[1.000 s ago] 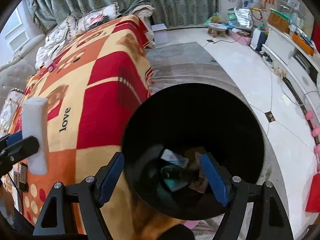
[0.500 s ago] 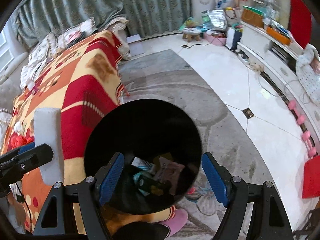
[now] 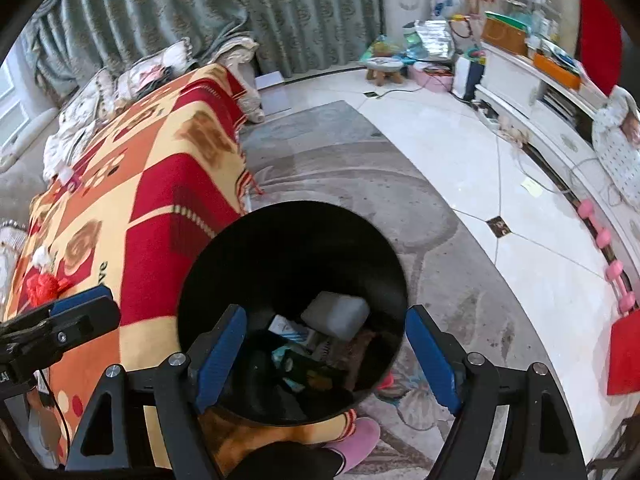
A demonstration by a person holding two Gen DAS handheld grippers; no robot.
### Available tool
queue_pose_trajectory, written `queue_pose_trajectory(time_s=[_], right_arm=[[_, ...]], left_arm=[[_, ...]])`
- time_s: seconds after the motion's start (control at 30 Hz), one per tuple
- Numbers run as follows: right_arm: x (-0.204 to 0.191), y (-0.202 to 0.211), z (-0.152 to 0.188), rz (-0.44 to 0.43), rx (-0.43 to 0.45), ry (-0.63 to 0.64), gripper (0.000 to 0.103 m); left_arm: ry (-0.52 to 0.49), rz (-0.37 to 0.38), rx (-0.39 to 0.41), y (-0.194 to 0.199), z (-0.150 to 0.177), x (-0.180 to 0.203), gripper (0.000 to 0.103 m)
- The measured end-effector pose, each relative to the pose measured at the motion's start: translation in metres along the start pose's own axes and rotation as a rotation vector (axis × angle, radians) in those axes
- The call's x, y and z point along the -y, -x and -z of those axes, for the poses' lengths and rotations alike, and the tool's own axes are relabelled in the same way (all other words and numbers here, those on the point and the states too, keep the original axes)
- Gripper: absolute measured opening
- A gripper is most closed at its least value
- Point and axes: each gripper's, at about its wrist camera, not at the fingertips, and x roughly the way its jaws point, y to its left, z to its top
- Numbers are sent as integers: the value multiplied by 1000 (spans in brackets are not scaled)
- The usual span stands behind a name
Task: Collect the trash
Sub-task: 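Move both open tools back over the bed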
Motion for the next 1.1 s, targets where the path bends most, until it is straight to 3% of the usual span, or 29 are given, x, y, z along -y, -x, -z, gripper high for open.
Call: queue_pose_trajectory(time_s=[0.47,1.1], right_arm=[[-69,-5,3,-80,2,105,80],[-207,-19,4,-184,-21,312,80]], left_arm=[[17,-201,82,45,18,-36,60],[199,-368,199,145,46,-157,60]])
